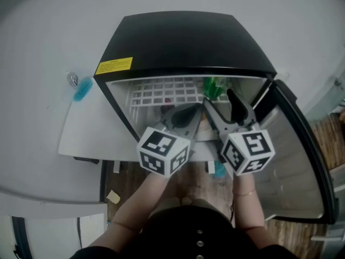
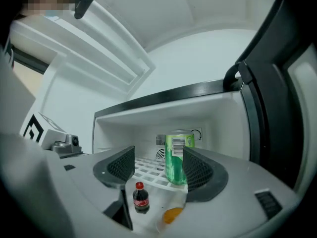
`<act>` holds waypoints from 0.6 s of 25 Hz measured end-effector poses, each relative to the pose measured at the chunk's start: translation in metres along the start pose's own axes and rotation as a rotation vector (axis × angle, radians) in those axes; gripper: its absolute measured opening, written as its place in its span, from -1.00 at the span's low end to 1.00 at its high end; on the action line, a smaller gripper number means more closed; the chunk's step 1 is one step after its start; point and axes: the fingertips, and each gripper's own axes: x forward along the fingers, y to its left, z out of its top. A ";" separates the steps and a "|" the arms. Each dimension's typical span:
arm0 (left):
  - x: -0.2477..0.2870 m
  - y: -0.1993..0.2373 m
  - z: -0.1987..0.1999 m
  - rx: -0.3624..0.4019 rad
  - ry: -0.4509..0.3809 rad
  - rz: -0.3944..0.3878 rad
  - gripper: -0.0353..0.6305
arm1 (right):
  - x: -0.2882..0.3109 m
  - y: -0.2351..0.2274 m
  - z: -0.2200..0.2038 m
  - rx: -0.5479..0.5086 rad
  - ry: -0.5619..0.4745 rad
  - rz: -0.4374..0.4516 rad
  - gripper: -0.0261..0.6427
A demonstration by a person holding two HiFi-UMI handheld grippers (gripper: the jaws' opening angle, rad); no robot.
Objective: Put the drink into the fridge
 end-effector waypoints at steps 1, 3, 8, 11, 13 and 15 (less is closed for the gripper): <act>-0.001 -0.003 -0.001 -0.002 -0.002 -0.006 -0.88 | -0.005 0.002 0.001 -0.005 -0.005 0.001 -0.01; -0.004 -0.008 -0.002 -0.006 -0.003 -0.014 -0.88 | -0.014 0.007 0.003 -0.019 -0.019 -0.003 -0.20; -0.009 -0.020 -0.005 -0.018 -0.011 -0.024 -0.88 | -0.037 0.012 0.003 -0.034 -0.040 -0.017 -0.66; -0.012 -0.027 -0.008 -0.026 -0.013 -0.030 -0.88 | -0.049 0.016 -0.001 -0.033 -0.042 -0.008 -0.75; -0.015 -0.030 -0.010 -0.028 -0.012 -0.030 -0.88 | -0.055 0.019 -0.002 -0.037 -0.045 -0.002 -0.80; -0.017 -0.034 -0.014 -0.038 -0.009 -0.032 -0.88 | -0.062 0.021 -0.002 -0.043 -0.048 0.004 -0.89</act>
